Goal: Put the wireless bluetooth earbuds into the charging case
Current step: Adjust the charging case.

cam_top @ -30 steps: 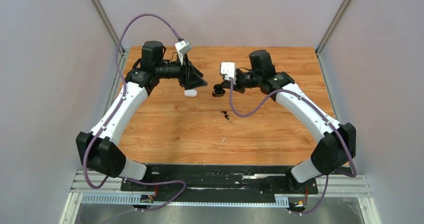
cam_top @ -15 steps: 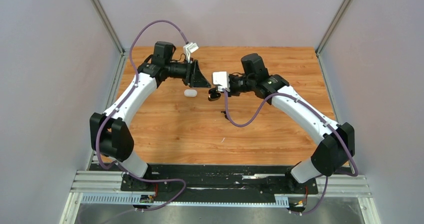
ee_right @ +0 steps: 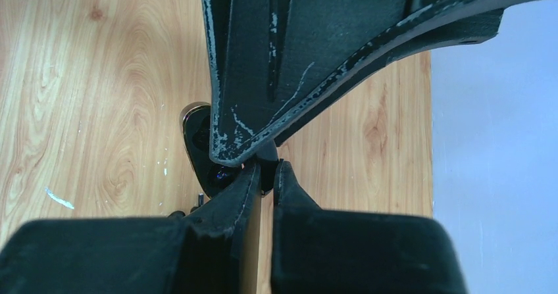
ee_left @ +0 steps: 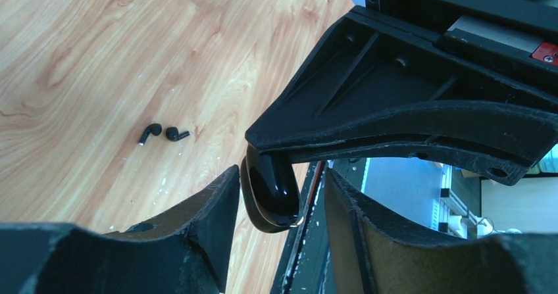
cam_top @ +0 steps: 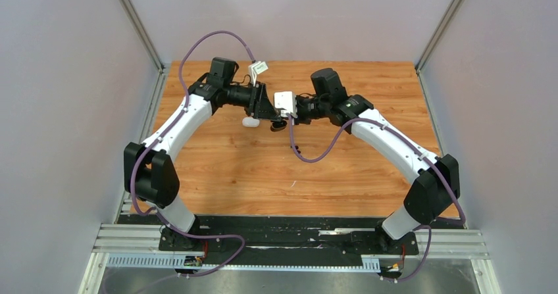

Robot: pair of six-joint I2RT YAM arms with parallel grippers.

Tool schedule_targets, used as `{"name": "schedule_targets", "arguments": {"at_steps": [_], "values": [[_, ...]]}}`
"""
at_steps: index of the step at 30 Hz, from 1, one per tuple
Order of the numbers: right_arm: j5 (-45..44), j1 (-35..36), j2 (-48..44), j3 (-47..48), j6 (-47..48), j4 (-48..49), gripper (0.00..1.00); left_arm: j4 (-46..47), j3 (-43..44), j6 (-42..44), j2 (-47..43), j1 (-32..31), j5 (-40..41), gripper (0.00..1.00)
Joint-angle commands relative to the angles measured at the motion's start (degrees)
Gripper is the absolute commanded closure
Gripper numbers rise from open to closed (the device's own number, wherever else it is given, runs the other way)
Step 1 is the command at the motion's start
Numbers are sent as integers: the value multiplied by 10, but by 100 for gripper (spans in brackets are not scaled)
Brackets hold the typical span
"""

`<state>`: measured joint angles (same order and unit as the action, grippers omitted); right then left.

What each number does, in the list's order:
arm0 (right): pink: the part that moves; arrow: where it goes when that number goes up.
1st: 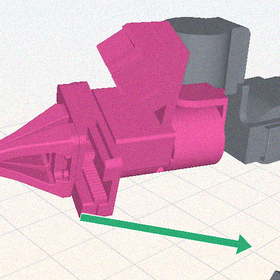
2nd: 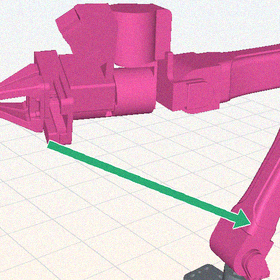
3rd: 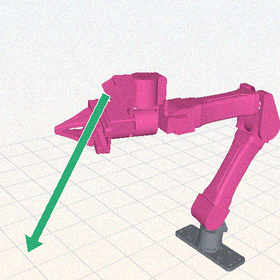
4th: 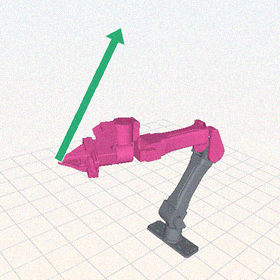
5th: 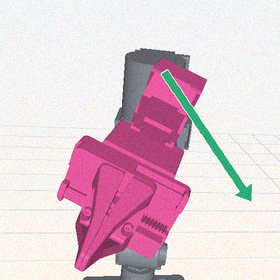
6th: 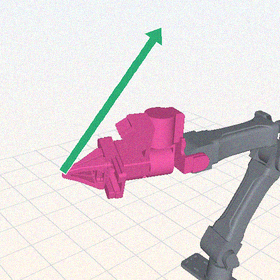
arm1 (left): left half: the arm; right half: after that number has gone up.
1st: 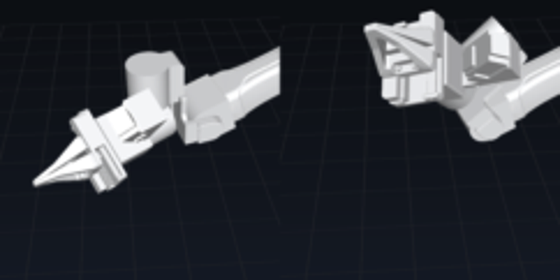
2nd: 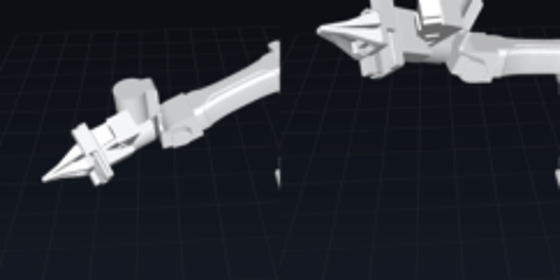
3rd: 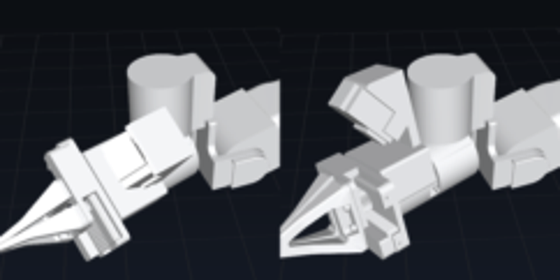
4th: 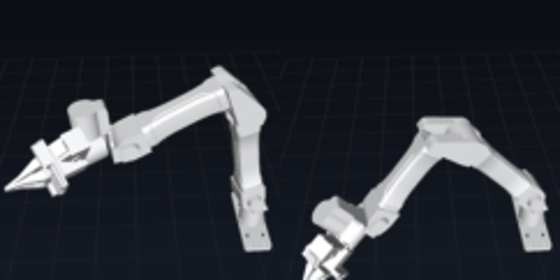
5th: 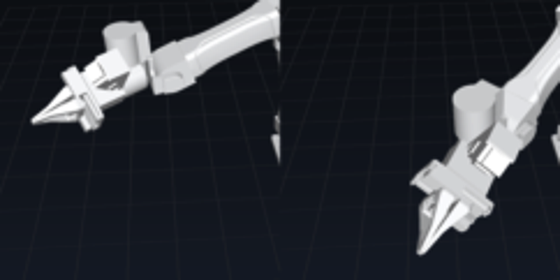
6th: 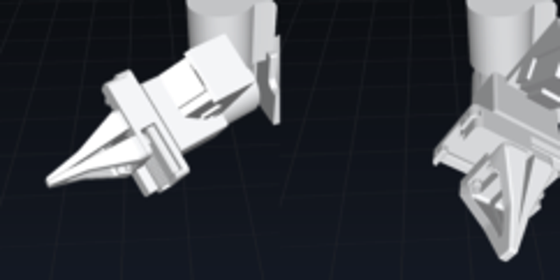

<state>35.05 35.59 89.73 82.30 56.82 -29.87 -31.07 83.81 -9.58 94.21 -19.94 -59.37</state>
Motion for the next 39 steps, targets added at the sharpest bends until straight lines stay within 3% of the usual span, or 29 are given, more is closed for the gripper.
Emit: {"name": "schedule_targets", "arguments": {"at_steps": [1, 8, 15, 22, 35, 39], "values": [[11, 4, 4, 31, -11, 11, 100, -8, 25, 21, 2, -4, -7, 44], [13, 5, 5, 31, -6, 11, 100, -3, 24, 19, 4, -4, -8, 53], [11, 8, 5, 25, 2, 11, 100, -3, 29, 18, 5, -1, -16, 48], [12, 9, 6, 23, 7, 11, 100, 16, 24, 6, 10, 6, -41, 58], [11, 15, 6, 19, 11, 11, 100, 34, 20, -11, 11, 13, -64, 51], [9, 16, 6, 19, 8, 12, 100, 41, 17, -14, 11, 15, -73, 55]]}}
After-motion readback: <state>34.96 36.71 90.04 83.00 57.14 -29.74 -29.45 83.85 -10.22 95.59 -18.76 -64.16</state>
